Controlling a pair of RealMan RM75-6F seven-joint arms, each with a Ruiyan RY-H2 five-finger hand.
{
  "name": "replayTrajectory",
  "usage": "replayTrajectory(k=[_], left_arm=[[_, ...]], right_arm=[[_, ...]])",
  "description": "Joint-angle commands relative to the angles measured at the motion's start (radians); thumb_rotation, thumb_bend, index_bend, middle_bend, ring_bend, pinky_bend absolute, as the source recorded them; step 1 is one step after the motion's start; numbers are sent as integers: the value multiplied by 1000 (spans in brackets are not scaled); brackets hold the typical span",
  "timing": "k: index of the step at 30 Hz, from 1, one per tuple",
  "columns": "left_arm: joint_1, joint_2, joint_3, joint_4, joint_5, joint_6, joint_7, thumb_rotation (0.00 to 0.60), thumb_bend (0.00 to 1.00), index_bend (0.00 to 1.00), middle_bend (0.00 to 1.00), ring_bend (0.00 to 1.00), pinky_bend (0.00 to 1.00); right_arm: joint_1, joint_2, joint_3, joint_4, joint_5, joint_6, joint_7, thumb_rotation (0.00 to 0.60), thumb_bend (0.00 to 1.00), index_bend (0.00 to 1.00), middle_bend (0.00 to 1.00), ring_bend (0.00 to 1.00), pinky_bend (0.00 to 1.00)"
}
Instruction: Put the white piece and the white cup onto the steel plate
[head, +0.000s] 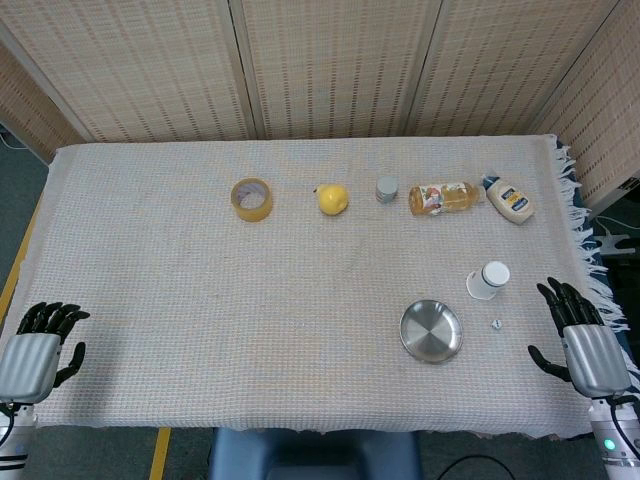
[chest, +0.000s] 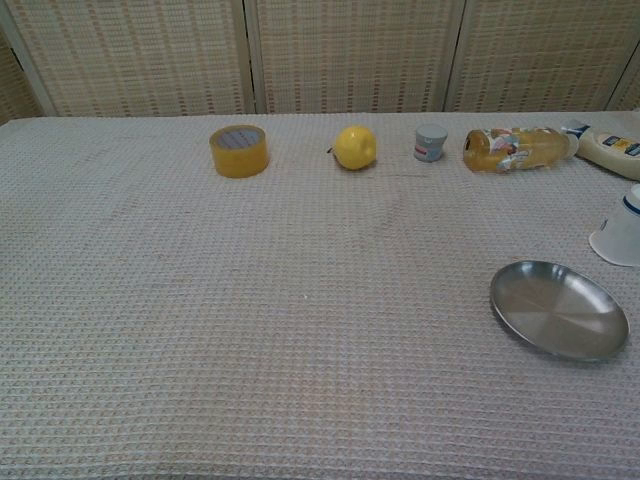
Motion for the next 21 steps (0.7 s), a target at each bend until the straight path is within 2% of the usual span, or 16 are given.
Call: replayTrajectory(k=[1,7,16,19,20,21], left_arm=[[-1,3,1,-3,-2,-6,-5,600,462,294,223,151,146],[0,11,5,-12,3,-5,-9,600,462,294,223,151,146],[0,13,7,-12,-5,-15,-8,600,462,294,222,151,146],[3,21,8,-22,-12,-18,-7,600,462,294,223,151,146],[6,27,8,-28,-12,-14,-11,600,461,294,223,151,146],[8,31,7,-33,-11,-7,-17,600,461,294,223,151,146]], right_arm=[[5,8,-8,-6,0,-18,8,600,150,0,0,0,152],[14,19,-15,-12,2,-45,14,600,150,0,0,0,158],[36,9,-29,23,-56,-53,84,600,150,0,1,0,169],[56,-12,-34,68,-102,-53,105,600,149,44,67,0,251],[70,-20,-40,103,-151,-42,125,600,152,78,94,4,280],[79,-31,-42,136,-189,-19,148,600,166,157,156,43,356]])
